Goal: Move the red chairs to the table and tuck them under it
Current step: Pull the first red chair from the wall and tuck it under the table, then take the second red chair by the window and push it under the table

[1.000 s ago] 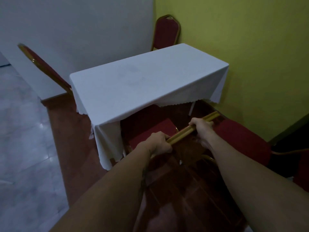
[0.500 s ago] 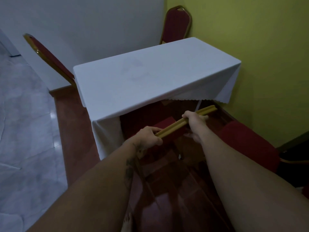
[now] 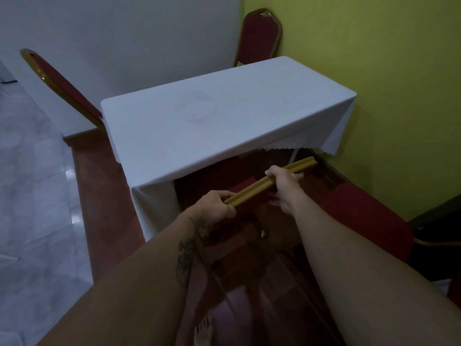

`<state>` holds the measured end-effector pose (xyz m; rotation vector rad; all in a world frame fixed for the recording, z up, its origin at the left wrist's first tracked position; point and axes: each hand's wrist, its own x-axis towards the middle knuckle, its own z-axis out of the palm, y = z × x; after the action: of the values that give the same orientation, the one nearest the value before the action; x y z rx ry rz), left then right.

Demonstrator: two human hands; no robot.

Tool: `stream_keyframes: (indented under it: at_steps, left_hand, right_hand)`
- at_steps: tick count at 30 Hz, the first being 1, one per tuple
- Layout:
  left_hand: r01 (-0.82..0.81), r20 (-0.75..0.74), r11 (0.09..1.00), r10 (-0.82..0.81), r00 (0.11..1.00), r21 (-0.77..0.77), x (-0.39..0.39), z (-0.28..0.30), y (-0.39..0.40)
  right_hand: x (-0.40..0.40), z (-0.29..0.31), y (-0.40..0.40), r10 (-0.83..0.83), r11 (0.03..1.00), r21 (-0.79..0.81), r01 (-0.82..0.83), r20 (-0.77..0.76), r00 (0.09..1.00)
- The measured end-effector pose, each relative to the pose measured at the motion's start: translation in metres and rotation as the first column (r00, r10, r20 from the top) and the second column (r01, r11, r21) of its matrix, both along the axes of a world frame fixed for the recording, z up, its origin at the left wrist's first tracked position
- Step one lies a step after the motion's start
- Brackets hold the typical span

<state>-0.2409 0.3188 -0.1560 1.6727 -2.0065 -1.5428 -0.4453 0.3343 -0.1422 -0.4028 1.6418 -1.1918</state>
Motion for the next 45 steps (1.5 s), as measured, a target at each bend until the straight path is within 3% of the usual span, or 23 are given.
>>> stream_keyframes:
  at_steps: [6, 12, 17, 24, 37, 41, 45]
  left_hand:
    - [0.013, -0.003, 1.0, -0.012, 1.0, 0.013, 0.003, 0.009, -0.007]
    - [0.207, -0.025, 0.968, -0.206, 0.978, 0.139, -0.006, 0.035, -0.026]
    - [0.251, -0.149, 0.959, -0.27, 0.951, -0.134, -0.065, 0.079, -0.046]
    - [0.387, -0.21, 0.812, -0.51, 0.834, -0.436, -0.212, 0.125, -0.023]
    - [0.65, -0.243, 0.725, -0.688, 0.683, -0.228, -0.494, 0.101, 0.082]
    - [0.712, -0.275, 0.685, -0.722, 0.635, -0.154, -0.562, 0.098, 0.121]
    - [0.786, -0.272, 0.608, -0.78, 0.564, -0.113, -0.608, 0.088, 0.145]
  right_hand:
    - [0.001, 0.004, -0.011, 0.031, 0.999, 0.035, -0.031, -0.016, 0.999]
    - [-0.031, 0.004, 0.003, 0.182, 0.981, 0.085, -0.175, -0.087, 0.979]
    - [-0.094, 0.029, 0.036, 0.185, 0.977, 0.159, -0.145, -0.274, 0.944]
    - [-0.208, 0.081, 0.113, 0.131, 0.942, 0.327, 0.076, -0.565, 0.815]
    - [-0.462, 0.122, 0.273, 0.115, 0.819, 0.425, 0.387, -0.781, 0.614]
    - [-0.512, 0.123, 0.293, 0.119, 0.78, 0.413, 0.469, -0.835, 0.537]
    - [-0.543, 0.112, 0.299, 0.166, 0.724, 0.464, 0.511, -0.836, 0.523]
